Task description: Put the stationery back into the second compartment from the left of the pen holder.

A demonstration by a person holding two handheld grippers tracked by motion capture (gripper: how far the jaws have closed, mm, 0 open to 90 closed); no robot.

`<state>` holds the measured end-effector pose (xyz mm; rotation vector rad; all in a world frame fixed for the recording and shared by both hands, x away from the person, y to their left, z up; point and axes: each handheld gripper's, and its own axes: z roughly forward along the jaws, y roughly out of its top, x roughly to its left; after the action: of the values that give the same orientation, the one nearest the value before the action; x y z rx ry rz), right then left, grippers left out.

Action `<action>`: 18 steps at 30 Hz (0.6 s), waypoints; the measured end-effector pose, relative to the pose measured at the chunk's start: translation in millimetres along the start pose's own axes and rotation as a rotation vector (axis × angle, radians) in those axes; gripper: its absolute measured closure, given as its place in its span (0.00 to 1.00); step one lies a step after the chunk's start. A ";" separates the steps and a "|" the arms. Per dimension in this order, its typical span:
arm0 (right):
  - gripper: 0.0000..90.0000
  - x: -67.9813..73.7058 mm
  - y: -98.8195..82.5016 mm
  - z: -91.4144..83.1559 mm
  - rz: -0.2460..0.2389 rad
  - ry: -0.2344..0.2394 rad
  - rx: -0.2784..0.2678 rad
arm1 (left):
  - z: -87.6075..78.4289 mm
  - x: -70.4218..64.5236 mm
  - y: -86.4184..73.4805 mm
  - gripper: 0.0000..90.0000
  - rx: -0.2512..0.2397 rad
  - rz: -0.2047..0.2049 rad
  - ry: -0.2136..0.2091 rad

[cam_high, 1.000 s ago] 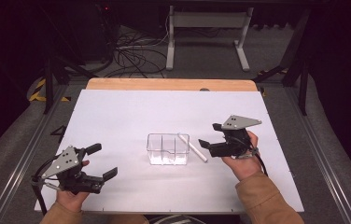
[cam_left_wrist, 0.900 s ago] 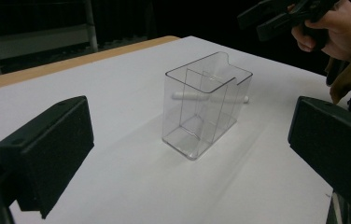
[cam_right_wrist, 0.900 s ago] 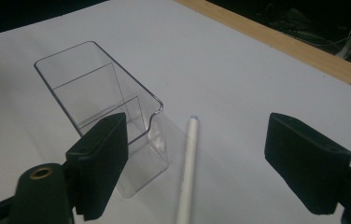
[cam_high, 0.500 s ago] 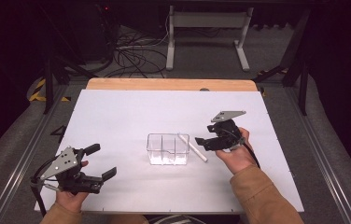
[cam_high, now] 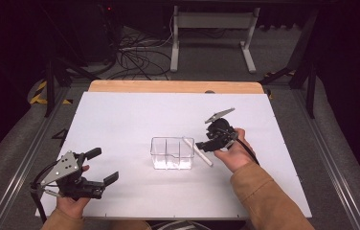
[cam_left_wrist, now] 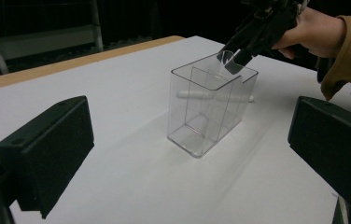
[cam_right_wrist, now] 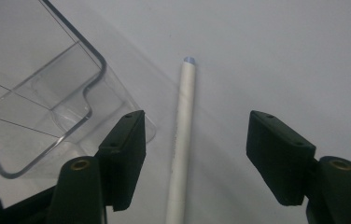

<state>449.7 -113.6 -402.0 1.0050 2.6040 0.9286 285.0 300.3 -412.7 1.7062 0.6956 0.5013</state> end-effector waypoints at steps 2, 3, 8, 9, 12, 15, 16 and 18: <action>0.44 -1.7 1.7 5.0 0.006 0.008 0.024 | -0.8 -0.2 -0.1 0.01 -0.001 -0.002 0.005; 0.45 -2.4 2.3 6.7 0.008 0.013 0.033 | -1.1 0.0 -0.2 0.01 0.000 0.001 0.007; 0.47 -4.8 5.6 19.3 0.021 0.039 0.092 | -1.8 -0.5 -1.0 0.01 0.000 0.001 0.008; 0.47 -5.0 5.9 20.7 0.027 0.044 0.099 | -2.0 -0.6 -1.1 0.01 0.000 0.000 0.008; 0.49 -6.7 6.5 25.6 0.031 0.051 0.117 | -2.6 -0.3 -1.3 0.01 0.002 0.005 0.011; 0.50 -7.0 6.6 30.6 0.037 0.052 0.146 | -2.8 -0.3 -1.5 0.01 0.004 0.002 0.013; 0.50 -6.8 6.5 31.9 0.029 0.051 0.152 | -2.7 -0.4 -1.6 0.01 0.003 -0.001 0.013; 0.52 -5.5 6.4 34.6 0.025 0.049 0.163 | -2.4 -0.2 -1.5 0.01 0.003 0.005 0.015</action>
<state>470.7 -96.8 -425.3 1.0689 2.7510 0.7652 283.0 302.1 -413.6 1.7093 0.7028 0.5173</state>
